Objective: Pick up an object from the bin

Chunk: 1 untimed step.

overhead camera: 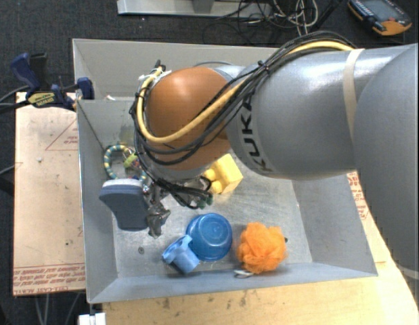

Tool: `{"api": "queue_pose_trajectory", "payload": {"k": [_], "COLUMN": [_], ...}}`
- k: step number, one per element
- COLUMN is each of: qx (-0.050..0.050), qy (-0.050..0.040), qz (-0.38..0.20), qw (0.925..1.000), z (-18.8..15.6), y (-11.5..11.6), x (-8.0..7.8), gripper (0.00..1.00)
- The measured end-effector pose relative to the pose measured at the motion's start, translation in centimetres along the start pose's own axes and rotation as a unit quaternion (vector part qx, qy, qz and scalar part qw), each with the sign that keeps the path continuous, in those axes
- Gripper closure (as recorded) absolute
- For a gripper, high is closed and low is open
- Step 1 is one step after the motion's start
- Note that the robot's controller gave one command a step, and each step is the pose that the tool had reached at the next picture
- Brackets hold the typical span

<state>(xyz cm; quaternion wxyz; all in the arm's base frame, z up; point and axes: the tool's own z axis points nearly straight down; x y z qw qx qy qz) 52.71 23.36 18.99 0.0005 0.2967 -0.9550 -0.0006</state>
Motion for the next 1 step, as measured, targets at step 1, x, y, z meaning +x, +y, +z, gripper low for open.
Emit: {"api": "queue_pose_trajectory", "payload": {"k": [1], "qx": [0.0], "qy": [-0.0013], "qz": [-0.05], "qw": [0.9987], "z": [-6.23], "y": [-1.59], "x": [-0.03], "gripper": [1.0]}}
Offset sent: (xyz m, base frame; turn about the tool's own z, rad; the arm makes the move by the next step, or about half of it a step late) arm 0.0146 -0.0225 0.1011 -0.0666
